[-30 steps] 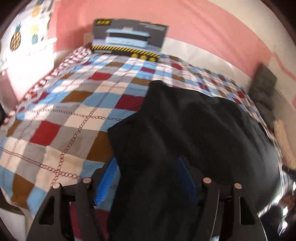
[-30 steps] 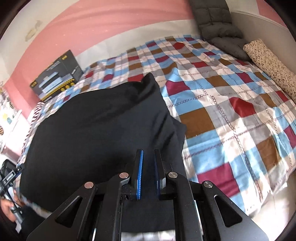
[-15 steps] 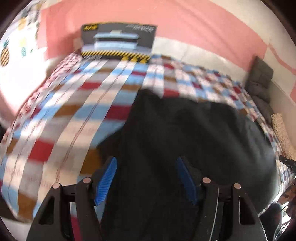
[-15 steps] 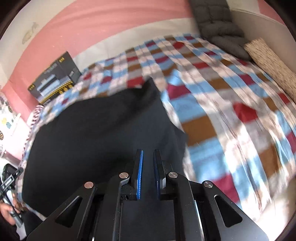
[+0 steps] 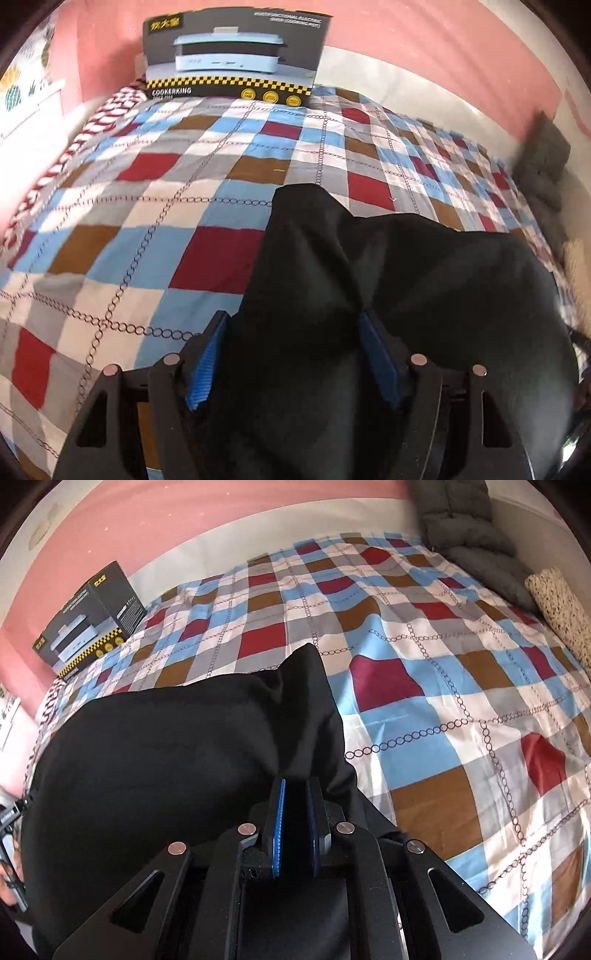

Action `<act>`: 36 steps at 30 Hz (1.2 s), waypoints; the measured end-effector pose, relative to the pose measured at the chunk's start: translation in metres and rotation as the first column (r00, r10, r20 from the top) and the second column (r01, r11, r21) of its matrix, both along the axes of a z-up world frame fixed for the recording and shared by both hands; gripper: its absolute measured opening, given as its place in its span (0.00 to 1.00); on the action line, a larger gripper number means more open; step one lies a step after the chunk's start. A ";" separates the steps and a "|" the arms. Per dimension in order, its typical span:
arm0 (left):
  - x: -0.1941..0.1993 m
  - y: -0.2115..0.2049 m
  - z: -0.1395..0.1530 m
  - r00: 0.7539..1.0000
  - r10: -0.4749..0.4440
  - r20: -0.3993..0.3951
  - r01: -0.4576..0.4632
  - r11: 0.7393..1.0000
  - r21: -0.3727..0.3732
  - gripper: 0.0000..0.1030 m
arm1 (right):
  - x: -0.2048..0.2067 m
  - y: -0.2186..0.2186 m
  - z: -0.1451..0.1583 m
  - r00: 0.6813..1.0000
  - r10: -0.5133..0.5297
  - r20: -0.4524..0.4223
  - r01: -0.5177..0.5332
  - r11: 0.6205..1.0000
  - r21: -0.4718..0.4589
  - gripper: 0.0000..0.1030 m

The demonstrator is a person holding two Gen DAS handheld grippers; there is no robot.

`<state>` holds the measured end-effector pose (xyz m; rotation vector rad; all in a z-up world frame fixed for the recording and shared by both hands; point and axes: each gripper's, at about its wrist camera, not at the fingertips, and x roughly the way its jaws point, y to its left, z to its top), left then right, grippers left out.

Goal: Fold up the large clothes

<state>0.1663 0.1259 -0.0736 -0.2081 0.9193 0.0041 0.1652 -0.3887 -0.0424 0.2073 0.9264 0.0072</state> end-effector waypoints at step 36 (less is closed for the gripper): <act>-0.102 0.054 0.000 0.993 0.105 -0.053 -0.112 0.978 -0.173 0.73 | -0.070 -0.059 -0.015 0.997 -0.013 -0.078 0.036 0.951 0.306 0.72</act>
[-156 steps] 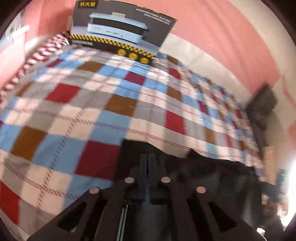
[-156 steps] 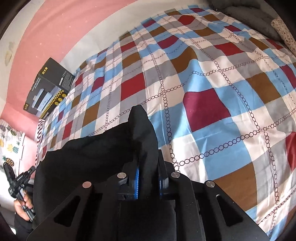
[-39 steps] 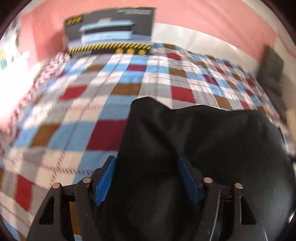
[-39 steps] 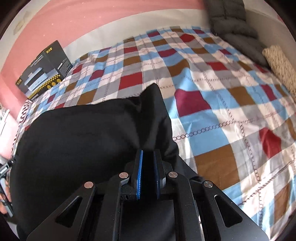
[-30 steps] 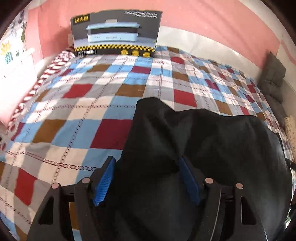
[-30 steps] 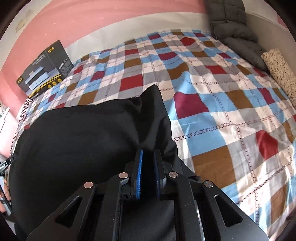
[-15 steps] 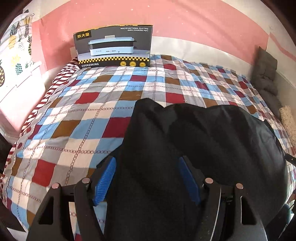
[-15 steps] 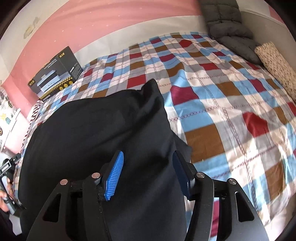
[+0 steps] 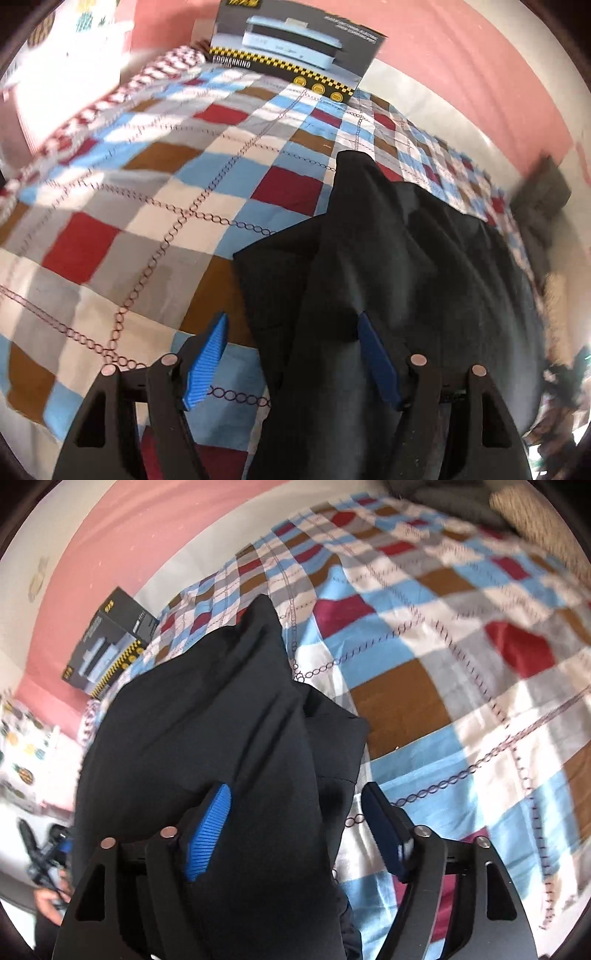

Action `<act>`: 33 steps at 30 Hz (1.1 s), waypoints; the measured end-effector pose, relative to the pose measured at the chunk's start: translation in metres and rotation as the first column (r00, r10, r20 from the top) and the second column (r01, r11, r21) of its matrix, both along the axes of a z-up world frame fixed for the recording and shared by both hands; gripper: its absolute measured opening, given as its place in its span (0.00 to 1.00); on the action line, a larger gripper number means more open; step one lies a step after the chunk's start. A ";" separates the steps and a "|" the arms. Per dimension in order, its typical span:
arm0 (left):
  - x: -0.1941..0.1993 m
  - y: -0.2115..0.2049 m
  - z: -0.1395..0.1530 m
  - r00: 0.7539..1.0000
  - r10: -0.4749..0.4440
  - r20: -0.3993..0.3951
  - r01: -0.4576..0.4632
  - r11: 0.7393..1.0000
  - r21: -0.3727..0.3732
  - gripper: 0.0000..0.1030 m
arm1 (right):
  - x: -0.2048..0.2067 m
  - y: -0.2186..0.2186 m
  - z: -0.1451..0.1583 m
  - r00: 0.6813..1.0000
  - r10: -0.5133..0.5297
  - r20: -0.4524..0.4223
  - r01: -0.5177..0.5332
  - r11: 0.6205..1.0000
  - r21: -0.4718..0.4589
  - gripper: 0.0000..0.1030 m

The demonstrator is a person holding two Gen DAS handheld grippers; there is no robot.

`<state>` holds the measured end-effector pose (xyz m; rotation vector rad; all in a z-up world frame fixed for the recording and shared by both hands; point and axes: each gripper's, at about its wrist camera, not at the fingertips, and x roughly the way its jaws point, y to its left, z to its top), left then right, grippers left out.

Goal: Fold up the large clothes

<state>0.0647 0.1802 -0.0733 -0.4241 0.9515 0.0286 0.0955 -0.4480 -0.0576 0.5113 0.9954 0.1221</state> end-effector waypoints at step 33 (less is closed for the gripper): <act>0.068 0.003 -0.053 0.963 -0.246 -0.112 0.186 0.904 -0.385 0.99 | 0.051 -0.005 -0.053 0.968 0.238 -0.081 -0.187 0.898 0.398 0.88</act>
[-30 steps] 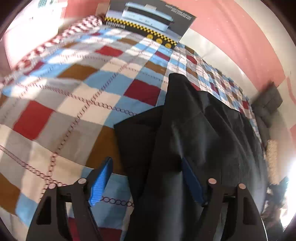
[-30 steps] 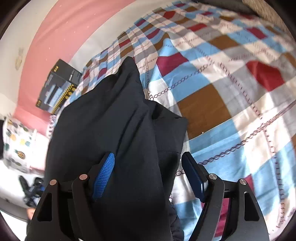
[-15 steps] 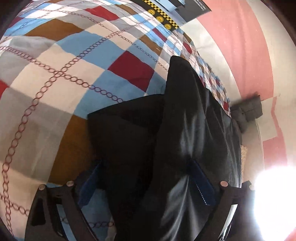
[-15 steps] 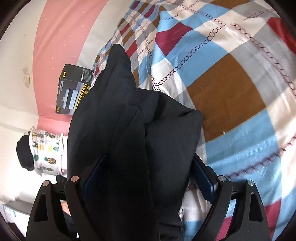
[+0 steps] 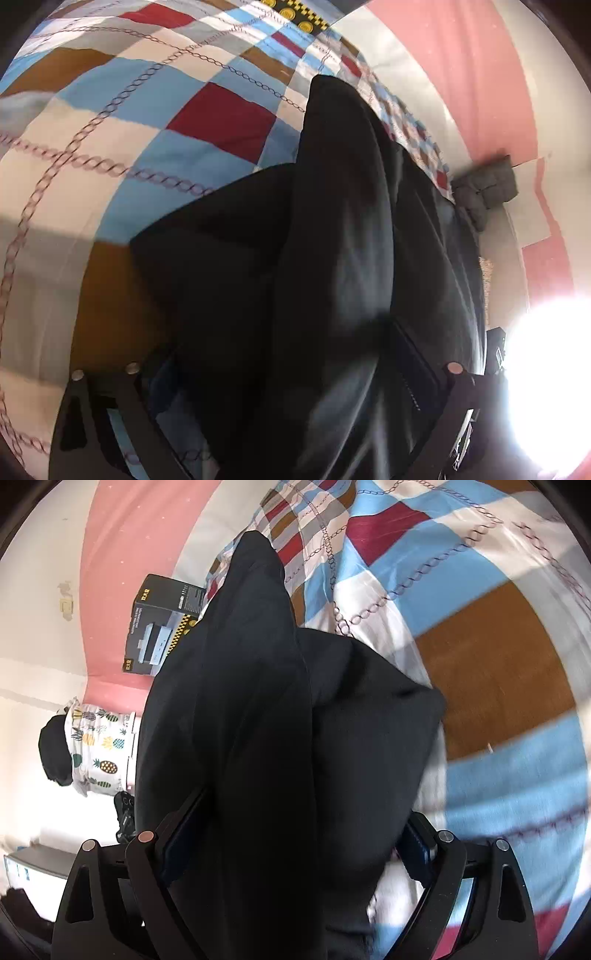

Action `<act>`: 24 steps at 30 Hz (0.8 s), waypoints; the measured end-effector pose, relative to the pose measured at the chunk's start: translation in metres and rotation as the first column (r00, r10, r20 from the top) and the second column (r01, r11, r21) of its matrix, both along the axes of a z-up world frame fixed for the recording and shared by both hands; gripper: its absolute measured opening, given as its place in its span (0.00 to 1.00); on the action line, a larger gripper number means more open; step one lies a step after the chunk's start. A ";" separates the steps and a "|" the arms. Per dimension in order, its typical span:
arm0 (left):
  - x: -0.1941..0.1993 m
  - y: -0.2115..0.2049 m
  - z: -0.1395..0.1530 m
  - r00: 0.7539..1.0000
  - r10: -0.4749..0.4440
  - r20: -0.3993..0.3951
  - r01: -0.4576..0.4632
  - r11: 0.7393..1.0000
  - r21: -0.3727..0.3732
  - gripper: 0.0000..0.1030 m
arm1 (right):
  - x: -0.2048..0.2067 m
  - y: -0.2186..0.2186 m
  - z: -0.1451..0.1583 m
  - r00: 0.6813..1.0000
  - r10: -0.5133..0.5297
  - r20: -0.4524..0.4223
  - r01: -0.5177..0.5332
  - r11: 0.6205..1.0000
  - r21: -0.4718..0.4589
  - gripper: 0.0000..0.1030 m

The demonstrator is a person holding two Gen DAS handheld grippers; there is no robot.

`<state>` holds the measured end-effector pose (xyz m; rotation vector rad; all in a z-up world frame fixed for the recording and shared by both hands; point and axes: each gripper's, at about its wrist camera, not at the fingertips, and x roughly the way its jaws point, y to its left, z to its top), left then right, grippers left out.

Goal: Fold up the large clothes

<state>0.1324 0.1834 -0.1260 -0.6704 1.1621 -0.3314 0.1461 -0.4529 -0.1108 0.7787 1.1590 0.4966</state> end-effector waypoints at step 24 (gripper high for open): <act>-0.032 -0.047 0.072 0.996 -0.010 0.089 -0.019 0.947 0.321 0.36 | -0.020 0.034 0.066 0.996 -0.018 0.093 0.041 0.966 -0.254 0.37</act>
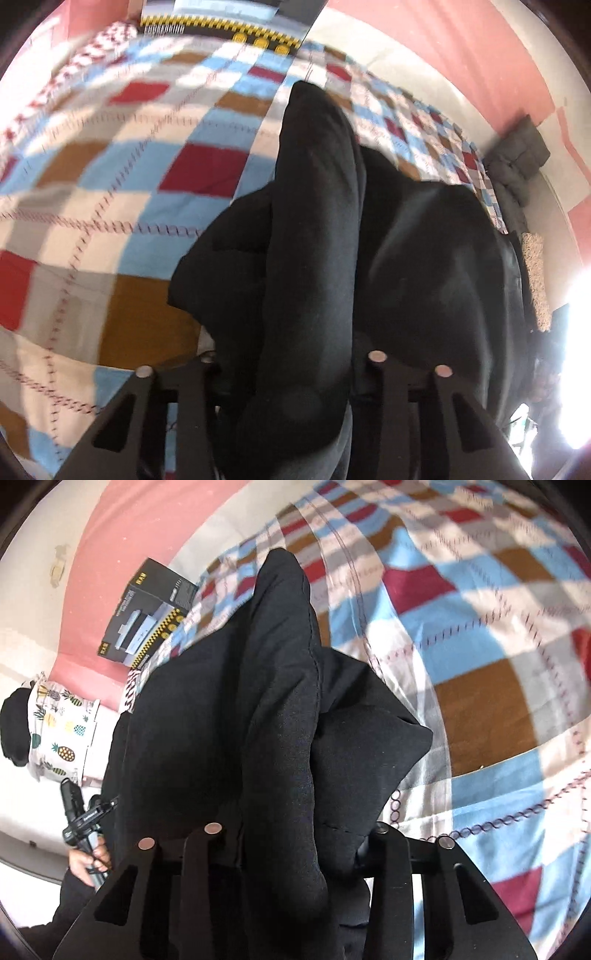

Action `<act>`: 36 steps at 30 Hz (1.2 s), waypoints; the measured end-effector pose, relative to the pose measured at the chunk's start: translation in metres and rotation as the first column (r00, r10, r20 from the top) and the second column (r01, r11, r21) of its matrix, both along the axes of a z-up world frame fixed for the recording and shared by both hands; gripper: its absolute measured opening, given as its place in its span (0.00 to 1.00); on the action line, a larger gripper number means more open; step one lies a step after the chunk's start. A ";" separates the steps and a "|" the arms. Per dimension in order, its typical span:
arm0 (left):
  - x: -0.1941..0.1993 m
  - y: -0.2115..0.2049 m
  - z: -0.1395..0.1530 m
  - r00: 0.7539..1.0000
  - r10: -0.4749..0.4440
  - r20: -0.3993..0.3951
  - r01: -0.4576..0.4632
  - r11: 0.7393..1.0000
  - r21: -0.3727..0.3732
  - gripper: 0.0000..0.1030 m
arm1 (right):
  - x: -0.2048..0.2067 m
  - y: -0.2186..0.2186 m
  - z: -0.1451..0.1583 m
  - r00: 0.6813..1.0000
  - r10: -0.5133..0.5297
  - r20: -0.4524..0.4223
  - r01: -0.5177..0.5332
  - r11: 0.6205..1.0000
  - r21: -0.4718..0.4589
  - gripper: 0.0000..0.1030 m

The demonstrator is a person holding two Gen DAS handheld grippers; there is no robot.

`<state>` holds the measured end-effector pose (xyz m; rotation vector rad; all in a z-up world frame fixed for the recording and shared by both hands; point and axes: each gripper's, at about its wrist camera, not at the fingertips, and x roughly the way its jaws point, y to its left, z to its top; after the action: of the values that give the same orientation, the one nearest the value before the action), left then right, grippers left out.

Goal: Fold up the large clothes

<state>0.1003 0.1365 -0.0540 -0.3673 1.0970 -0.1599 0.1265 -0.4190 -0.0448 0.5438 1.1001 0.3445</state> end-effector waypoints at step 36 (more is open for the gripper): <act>0.045 0.053 0.121 0.967 0.023 0.253 -0.020 1.000 -0.013 0.32 | 0.046 0.086 0.102 0.974 0.092 0.207 -0.095 0.996 0.001 0.35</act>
<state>0.1449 0.1899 0.0674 -0.3570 0.8400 -0.1879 0.1729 -0.3328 0.0577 0.4555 0.9242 0.4788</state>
